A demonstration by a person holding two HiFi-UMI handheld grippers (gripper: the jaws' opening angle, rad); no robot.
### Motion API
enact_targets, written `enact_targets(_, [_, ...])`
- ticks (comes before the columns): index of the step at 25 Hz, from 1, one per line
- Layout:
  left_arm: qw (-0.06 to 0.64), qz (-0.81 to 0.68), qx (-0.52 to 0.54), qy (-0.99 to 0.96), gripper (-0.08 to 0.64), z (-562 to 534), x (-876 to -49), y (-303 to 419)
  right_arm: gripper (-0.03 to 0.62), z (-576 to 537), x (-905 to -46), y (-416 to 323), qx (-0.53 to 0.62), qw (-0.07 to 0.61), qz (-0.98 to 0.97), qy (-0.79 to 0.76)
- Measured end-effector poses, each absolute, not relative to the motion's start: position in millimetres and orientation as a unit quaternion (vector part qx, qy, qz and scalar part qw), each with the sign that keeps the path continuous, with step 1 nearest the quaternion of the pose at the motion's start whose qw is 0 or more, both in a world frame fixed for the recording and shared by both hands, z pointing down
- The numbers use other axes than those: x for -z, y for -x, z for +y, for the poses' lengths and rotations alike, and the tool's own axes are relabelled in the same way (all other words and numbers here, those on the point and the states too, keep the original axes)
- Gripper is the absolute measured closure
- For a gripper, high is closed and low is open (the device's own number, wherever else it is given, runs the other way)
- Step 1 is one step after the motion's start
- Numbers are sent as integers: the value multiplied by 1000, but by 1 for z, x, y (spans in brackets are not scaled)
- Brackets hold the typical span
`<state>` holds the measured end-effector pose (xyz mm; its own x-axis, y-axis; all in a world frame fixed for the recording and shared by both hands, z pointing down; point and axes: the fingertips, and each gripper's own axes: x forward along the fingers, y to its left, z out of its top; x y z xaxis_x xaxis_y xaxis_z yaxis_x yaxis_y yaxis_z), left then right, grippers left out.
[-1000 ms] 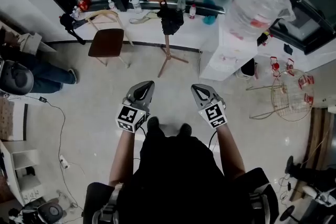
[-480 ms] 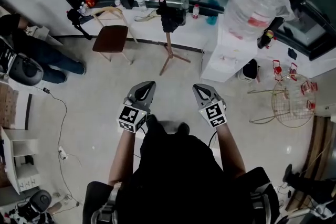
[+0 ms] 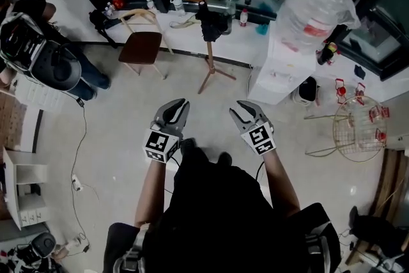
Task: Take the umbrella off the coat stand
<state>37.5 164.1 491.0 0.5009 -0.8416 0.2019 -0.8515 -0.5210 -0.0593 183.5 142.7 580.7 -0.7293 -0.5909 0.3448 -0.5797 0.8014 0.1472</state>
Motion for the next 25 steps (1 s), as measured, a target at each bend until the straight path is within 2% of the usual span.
enact_targets(4, [29, -486, -103, -867, 473, 164, -493, -37, 384, 139, -578, -183, 12, 180, -931, -318])
enact_targets(8, [29, -468, -104, -877, 386, 162, -493, -39, 298, 134, -573, -179, 6, 166, -930, -327])
enact_targets(12, [36, -462, -106, -880, 345, 149, -500, -37, 249, 129, -574, -172, 6, 166, -933, -321])
enact_targets(18, [42, -445, -104, -888, 325, 120, -509, -30, 235, 105, -584, -165, 0, 173, -924, -341])
enact_targets(25, [46, -430, -100, -896, 322, 76, -511, -16, 250, 74, -592, -155, -13, 187, -914, -359])
